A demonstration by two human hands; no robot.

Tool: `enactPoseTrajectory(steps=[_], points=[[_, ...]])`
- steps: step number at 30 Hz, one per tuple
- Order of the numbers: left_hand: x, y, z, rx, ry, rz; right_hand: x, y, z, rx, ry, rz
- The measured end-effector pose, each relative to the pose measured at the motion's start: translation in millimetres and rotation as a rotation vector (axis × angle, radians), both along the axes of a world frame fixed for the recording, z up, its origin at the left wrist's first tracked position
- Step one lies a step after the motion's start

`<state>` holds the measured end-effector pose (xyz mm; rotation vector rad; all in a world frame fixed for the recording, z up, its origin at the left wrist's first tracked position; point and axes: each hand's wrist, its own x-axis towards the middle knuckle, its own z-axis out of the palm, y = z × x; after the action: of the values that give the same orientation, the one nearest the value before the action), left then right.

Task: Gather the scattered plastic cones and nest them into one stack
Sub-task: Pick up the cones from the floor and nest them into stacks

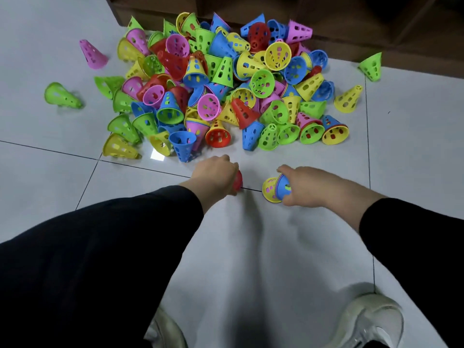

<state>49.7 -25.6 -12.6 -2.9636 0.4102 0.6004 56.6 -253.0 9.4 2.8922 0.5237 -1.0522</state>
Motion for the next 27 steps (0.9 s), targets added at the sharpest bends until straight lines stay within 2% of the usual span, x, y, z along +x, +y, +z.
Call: enactPoseTrajectory(steps=[2,6,8,11,13,15,17,21,27], points=[[2,-4,-6,-0.058,0.032,0.046,3,14,-14,-0.042,-0.024,0.043],[-1,5,-19,-0.353,0.125,0.173,6,29,-36,-0.033,-0.096,0.053],[-5,19,-22,-0.426,-0.010,0.254,9,32,-39,-0.013,-0.129,0.036],[-5,49,-22,-0.467,-0.263,0.521,25,37,-32,0.072,-0.307,0.006],[1,74,-23,-0.444,-0.297,0.701,41,51,-30,0.253,-0.322,-0.102],[16,105,-33,-0.360,-0.255,0.774,69,82,-36,0.407,-0.220,-0.264],[26,123,-44,-0.307,-0.182,0.772,89,112,-38,0.508,-0.139,-0.422],[32,121,-50,-0.350,-0.103,0.720,112,145,-42,0.588,-0.033,-0.594],[32,122,-63,-0.412,-0.100,0.693,138,185,-70,0.463,0.001,-0.664]])
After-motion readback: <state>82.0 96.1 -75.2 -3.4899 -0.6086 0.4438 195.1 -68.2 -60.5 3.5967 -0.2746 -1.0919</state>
